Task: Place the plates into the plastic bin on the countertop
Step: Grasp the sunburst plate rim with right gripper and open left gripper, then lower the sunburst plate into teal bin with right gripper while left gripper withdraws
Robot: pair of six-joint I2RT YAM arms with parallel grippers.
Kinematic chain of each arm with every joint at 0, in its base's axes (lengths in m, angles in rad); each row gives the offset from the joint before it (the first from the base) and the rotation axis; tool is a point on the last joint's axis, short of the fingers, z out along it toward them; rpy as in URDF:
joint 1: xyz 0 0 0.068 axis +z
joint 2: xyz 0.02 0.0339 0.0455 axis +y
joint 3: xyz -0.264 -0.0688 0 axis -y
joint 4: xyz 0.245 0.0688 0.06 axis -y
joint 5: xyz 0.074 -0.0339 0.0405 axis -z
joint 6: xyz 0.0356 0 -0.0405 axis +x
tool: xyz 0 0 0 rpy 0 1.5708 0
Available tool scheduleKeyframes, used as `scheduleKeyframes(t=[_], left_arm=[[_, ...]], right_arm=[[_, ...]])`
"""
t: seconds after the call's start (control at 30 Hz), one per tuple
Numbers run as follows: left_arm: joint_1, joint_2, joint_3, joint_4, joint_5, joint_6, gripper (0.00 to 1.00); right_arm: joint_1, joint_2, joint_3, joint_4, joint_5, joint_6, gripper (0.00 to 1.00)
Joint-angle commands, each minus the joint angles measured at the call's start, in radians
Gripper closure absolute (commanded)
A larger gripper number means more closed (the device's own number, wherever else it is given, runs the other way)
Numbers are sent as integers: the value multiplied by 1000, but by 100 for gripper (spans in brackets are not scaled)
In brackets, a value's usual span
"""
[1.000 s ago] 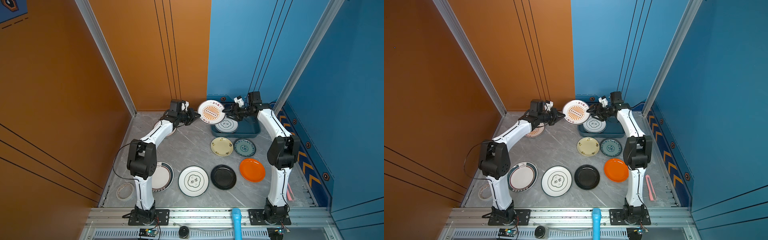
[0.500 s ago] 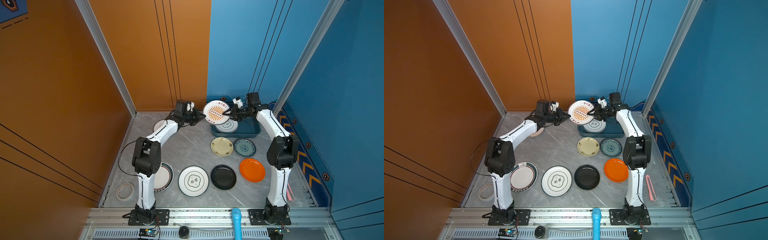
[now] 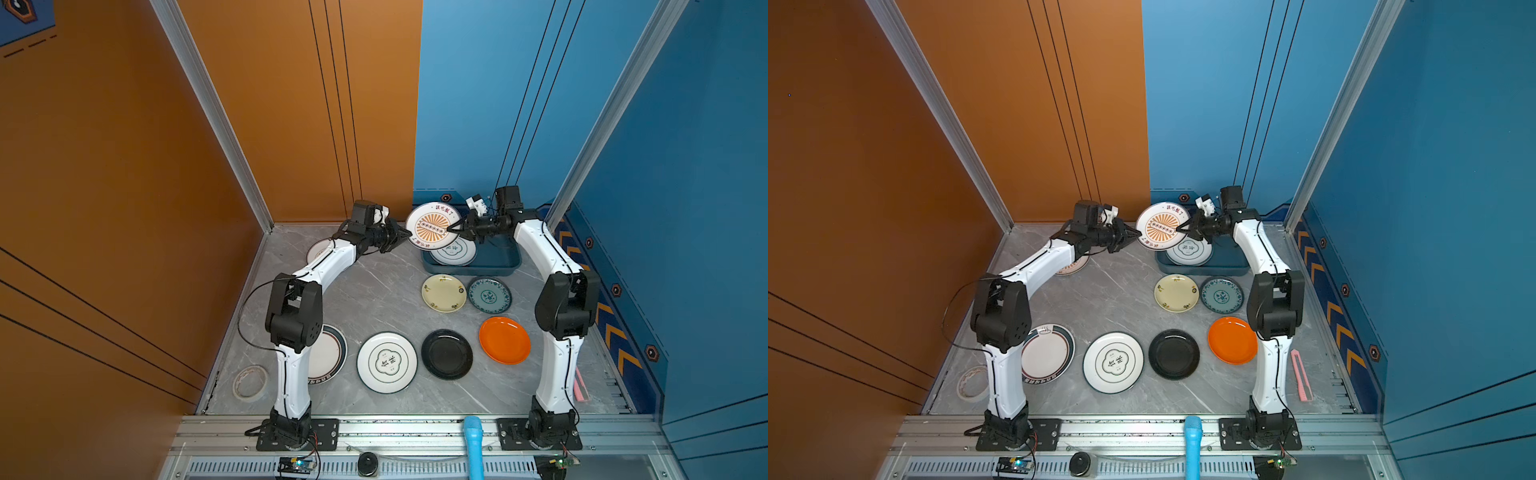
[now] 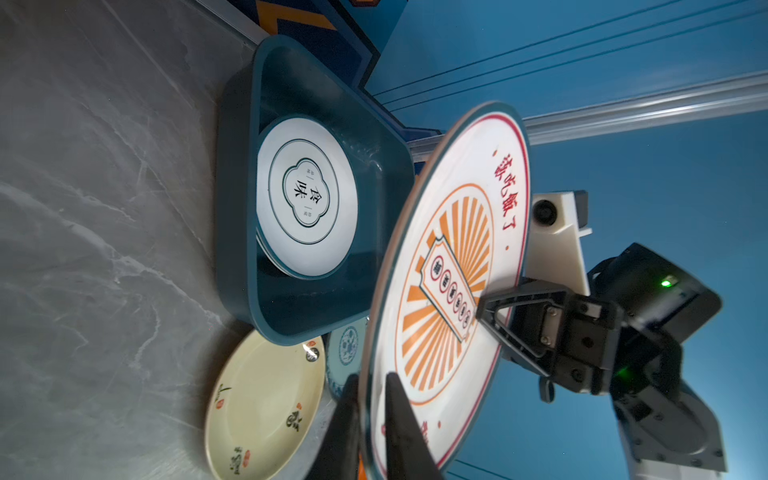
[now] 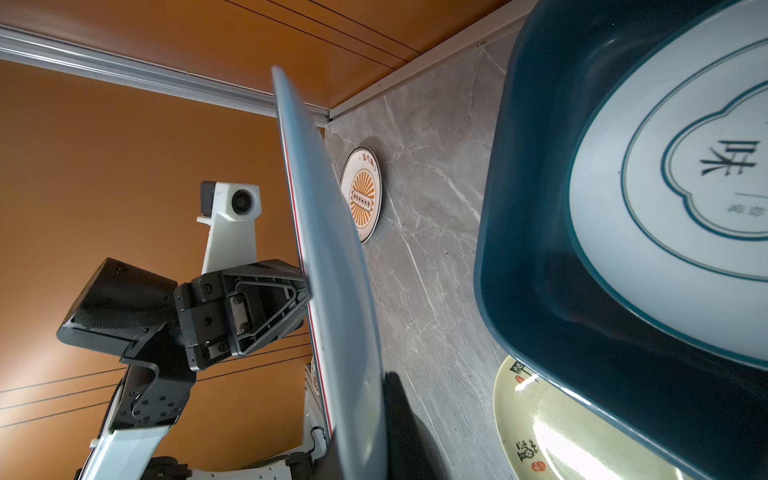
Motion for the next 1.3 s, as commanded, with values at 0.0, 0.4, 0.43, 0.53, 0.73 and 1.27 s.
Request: scheduleKeyframes(t=[0.0, 0.4, 0.43, 0.53, 0.73, 1.27], left_arm=[[-9, -14, 14, -4, 19, 44, 73], [29, -85, -34, -86, -10, 116, 2], [33, -94, -38, -123, -15, 125, 2], [45, -120, -54, -150, -29, 151, 2], [70, -183, -113, -230, -76, 213, 2], [103, -319, -316, -418, -246, 330, 2]], right_arm=[[-8, -48, -16, 10, 56, -6, 100], [-99, -82, -30, 6, 138, 36, 100], [-108, -85, -37, 4, 153, 43, 100], [-128, -88, -58, -11, 198, 57, 100], [-149, -61, -67, -84, 263, 56, 100], [-128, 109, 14, -140, 294, 57, 100]])
